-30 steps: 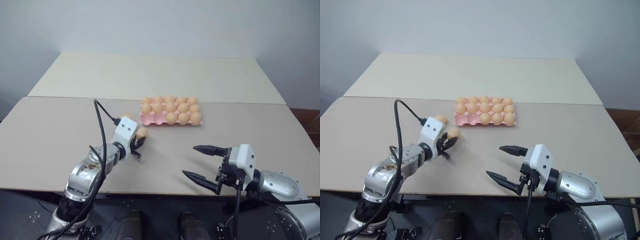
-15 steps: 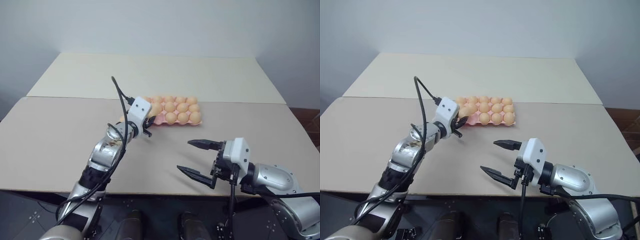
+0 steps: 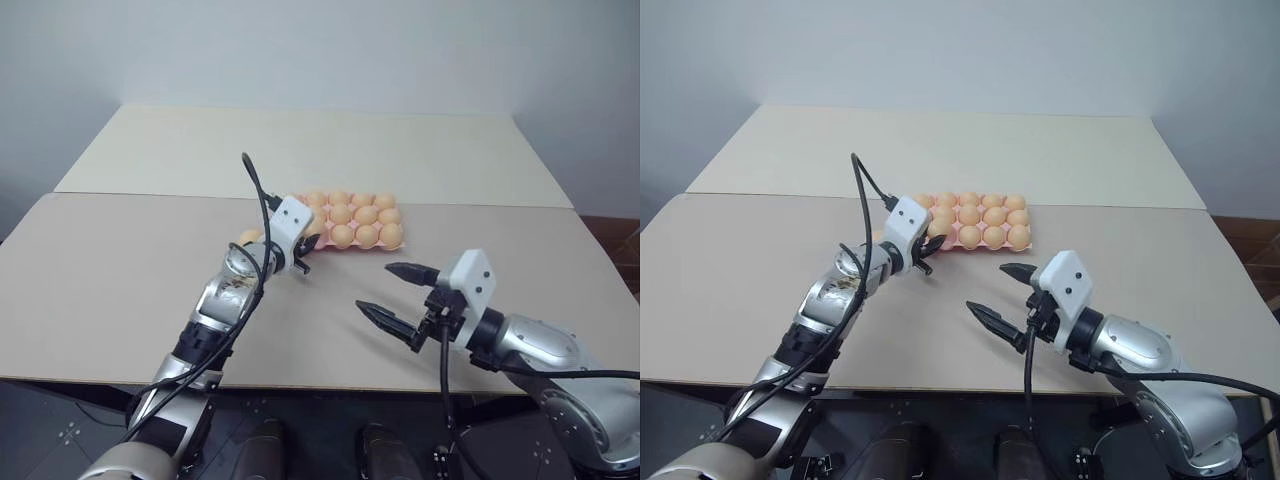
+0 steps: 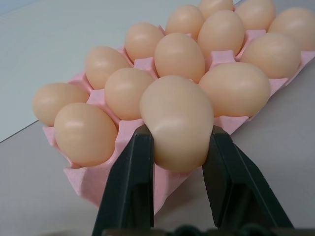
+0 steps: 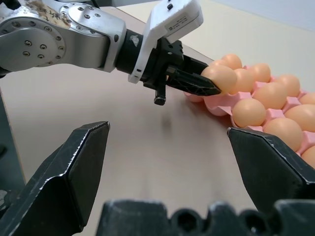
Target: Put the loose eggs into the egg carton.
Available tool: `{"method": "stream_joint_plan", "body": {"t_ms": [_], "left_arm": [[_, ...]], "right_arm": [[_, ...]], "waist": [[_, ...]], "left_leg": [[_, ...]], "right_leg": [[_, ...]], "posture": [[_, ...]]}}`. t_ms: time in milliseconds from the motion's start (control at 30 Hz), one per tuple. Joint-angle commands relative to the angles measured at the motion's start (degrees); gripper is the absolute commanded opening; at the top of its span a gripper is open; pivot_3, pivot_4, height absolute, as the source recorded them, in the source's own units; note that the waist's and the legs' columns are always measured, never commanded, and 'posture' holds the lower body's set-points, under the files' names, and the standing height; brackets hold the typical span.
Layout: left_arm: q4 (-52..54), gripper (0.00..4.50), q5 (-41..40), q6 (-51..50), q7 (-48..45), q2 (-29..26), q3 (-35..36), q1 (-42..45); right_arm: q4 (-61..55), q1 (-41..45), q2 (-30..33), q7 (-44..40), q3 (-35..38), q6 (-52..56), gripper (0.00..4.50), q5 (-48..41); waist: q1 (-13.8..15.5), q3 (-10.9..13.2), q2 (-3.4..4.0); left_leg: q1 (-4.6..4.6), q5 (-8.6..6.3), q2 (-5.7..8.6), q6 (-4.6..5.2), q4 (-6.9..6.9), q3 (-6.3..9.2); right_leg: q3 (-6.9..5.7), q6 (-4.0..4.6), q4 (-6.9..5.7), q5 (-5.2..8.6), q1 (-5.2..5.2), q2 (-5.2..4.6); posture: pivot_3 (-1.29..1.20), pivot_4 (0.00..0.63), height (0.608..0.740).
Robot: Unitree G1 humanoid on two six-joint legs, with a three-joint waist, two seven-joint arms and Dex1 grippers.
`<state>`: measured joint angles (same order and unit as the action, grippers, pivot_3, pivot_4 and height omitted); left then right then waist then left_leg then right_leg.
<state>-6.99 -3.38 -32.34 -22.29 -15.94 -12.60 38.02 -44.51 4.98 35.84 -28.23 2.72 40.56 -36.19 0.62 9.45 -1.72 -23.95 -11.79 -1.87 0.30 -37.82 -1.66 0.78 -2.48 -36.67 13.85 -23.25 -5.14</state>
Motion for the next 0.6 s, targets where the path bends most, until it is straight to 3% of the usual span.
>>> {"method": "stream_joint_plan", "body": {"t_ms": [33, 133, 400, 600], "left_arm": [[0.7, 1.06, 0.7, 1.8, -0.1, 0.5, 0.8, 0.7], [0.3, 1.06, 0.3, 1.5, -0.5, 0.9, 1.4, 0.7], [4.0, 3.58, 1.2, 1.2, -0.5, 0.2, 1.7, -0.5], [12.2, 3.58, 2.3, 0.6, 1.0, -0.9, 3.1, -3.0]], "right_arm": [[-2.5, 1.0, 0.1, 1.1, 0.4, 0.4, 4.50, -0.4], [-2.4, 1.3, 0.1, 1.0, 0.2, 0.4, 4.50, -0.7], [-2.0, 1.3, 0.2, 0.7, -0.1, -0.1, 4.50, -0.2], [-1.9, 0.9, 0.3, 0.3, -0.7, -1.0, 4.50, 0.8]], "waist": [[0.0, 0.0, 0.00], [0.0, 0.0, 0.00], [0.0, 0.0, 0.00], [-0.1, 0.0, 0.00]], "left_leg": [[0.00, 0.00, 0.00, 0.00, 0.00, 0.00], [0.00, 0.00, 0.00, 0.00, 0.00, 0.00], [0.00, 0.00, 0.00, 0.00, 0.00, 0.00], [-0.01, 0.00, -0.01, 0.00, 0.00, 0.02]], "right_leg": [[0.00, 0.00, 0.00, 0.00, 0.00, 0.00], [0.00, 0.00, 0.01, 0.00, 0.00, 0.00], [0.00, -0.01, 0.00, 0.00, 0.00, 0.00], [0.00, -0.01, 0.00, 0.00, 0.00, 0.00]], "posture": [[0.00, 0.150, 0.740], [0.00, 0.150, 0.740], [0.00, 0.150, 0.740], [0.00, 0.150, 0.740]]}}
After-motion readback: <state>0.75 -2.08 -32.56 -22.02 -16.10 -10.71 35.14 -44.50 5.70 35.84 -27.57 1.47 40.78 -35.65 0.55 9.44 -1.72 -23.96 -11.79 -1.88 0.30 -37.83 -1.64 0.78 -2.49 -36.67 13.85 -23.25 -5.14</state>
